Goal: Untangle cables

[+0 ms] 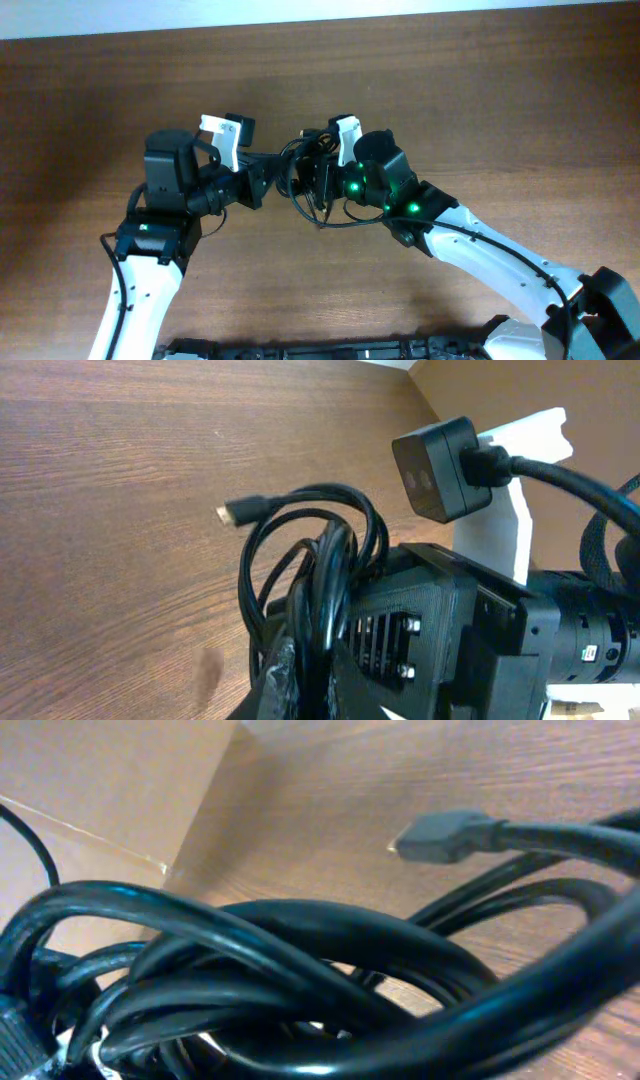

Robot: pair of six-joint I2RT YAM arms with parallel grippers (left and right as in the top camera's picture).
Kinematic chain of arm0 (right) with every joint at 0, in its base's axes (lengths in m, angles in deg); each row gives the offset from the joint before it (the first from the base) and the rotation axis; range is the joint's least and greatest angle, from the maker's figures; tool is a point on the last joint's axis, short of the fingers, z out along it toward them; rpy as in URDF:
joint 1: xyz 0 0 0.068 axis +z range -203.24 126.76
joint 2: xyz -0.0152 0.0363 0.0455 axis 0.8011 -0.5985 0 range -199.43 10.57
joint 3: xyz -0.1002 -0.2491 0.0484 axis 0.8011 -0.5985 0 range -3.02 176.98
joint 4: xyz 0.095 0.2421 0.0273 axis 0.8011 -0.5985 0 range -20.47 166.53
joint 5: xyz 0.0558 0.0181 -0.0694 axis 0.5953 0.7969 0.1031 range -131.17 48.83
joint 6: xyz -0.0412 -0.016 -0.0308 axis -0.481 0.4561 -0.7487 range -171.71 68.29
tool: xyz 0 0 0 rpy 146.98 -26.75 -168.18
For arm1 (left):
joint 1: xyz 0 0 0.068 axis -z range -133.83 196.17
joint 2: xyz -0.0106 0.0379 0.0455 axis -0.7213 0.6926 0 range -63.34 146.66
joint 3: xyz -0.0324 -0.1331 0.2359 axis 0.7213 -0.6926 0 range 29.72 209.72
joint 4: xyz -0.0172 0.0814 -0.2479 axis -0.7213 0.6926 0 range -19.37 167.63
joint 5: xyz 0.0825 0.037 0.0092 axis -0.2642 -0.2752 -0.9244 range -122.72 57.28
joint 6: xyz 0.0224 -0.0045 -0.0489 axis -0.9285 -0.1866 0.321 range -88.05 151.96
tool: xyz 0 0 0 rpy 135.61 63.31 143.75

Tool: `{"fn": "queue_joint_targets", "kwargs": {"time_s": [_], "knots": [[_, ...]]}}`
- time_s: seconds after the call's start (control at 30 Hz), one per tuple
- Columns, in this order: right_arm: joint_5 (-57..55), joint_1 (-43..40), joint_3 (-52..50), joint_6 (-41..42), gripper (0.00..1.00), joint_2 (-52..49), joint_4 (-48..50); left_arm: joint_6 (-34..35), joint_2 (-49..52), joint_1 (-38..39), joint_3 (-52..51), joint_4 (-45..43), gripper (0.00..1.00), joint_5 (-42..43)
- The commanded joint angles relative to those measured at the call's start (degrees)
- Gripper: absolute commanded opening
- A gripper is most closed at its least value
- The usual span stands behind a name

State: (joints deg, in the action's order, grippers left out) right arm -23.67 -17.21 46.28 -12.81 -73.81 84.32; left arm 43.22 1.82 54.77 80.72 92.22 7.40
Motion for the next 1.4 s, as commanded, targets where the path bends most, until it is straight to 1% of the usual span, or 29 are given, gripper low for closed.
{"fn": "queue_joint_targets", "kwargs": {"time_s": [0.0,0.03,0.07,0.1,0.13,0.17,0.2,0.27,0.3,0.37,0.43,0.5,0.57,0.67,0.73,0.77,0.8,0.83,0.93,1.0,1.1,1.13,1.2,1.27,1.3,1.37], "knots": [[-4.0,-0.9,0.2,-0.5,0.42,-0.2,0.2,-0.6,-0.4,0.2,1.7,0.1,0.0,3.2],[-3.4,-0.9,0.2,-0.5,0.53,0.1,0.1,-0.6,-0.4,0.2,1.7,0.1,0.0,1.5],[-1.9,-0.9,0.2,-0.5,0.67,0.8,0.1,-0.4,-0.4,0.2,1.7,0.1,0.0,-0.8],[1.7,-1.3,0.2,-0.5,0.79,2.6,0.1,1.1,-0.4,0.2,1.7,0.1,0.0,-4.9],[3.6,-1.7,0.2,-0.5,0.87,3.9,-0.3,3.2,-0.4,0.0,1.7,0.1,0.0,-7.9],[4.3,-2.7,0.2,-1.2,0.95,5.5,-1.9,3.7,-0.4,-0.7,1.7,-0.1,0.0,-8.9],[4.4,-4.0,0.2,-3.3,0.99,7.1,-4.6,3.7,-0.4,-1.6,1.7,-0.1,0.0,-8.9],[4.4,-6.8,0.2,-9.9,0.98,9.9,-9.8,4.0,-0.4,-3.2,1.7,0.1,0.0,-8.9],[4.4,-8.9,0.2,-13.3,0.99,11.5,-12.1,5.3,-0.4,-4.5,1.7,0.3,0.0,-8.5],[4.5,-12.5,0.2,-20.9,0.99,12.7,-13.2,5.8,-0.1,-6.7,1.7,-0.1,0.0,-4.1],[4.4,-13.4,0.2,-26.1,0.99,12.3,-13.2,5.8,0.8,-7.6,1.7,-0.1,0.0,0.1],[4.7,-13.4,0.2,-29.8,0.99,10.5,-13.2,5.8,2.3,-7.6,1.7,-0.1,0.0,5.8],[4.8,-13.0,0.2,-30.2,0.99,7.8,-12.7,5.8,4.0,-7.6,1.7,-0.2,0.0,10.7],[5.0,-11.3,0.2,-30.1,0.99,3.7,-12.5,5.9,6.1,-7.6,1.7,-0.2,0.0,15.2],[5.4,-10.6,0.2,-30.0,0.99,2.2,-12.5,5.2,6.5,-7.6,1.7,-0.3,0.0,15.6],[6.1,-10.6,0.2,-29.0,1.0,2.2,-12.5,1.9,6.5,-7.6,1.7,-0.4,0.0,15.6],[7.2,-10.6,0.2,-28.8,1.0,2.4,-12.1,0.2,6.5,-7.6,1.7,-0.3,0.0,15.6],[8.2,-10.6,0.2,-28.8,1.0,2.4,-11.4,-0.1,6.5,-7.6,1.7,-0.4,0.0,15.6],[8.4,-10.6,0.2,-29.1,1.0,2.3,-7.6,0.0,6.5,-7.6,1.7,-0.5,0.0,18.9],[6.6,-10.6,0.2,-29.0,1.0,2.3,-0.1,0.0,6.5,-7.6,1.7,0.2,0.0,23.7],[5.9,-10.6,0.2,-29.0,1.0,2.3,4.1,-0.1,6.5,-7.6,1.7,0.3,0.0,23.7],[5.9,-10.6,0.2,-27.5,1.0,2.3,6.1,-0.1,6.5,-7.6,1.7,0.4,0.0,23.5],[5.8,-10.7,0.2,-25.4,1.0,2.3,9.3,-0.1,6.5,-7.6,1.7,1.3,0.0,21.9],[5.9,-11.6,0.2,-20.6,1.0,2.4,12.1,-0.5,6.5,-7.6,1.7,3.3,0.0,17.3],[6.1,-12.8,0.2,-15.4,1.0,2.7,12.7,-0.7,6.5,-7.6,1.7,5.0,0.0,11.6],[7.9,-14.8,0.2,-8.2,1.0,2.7,11.3,-0.8,6.5,-7.6,1.7,5.7,0.0,3.1]]}}
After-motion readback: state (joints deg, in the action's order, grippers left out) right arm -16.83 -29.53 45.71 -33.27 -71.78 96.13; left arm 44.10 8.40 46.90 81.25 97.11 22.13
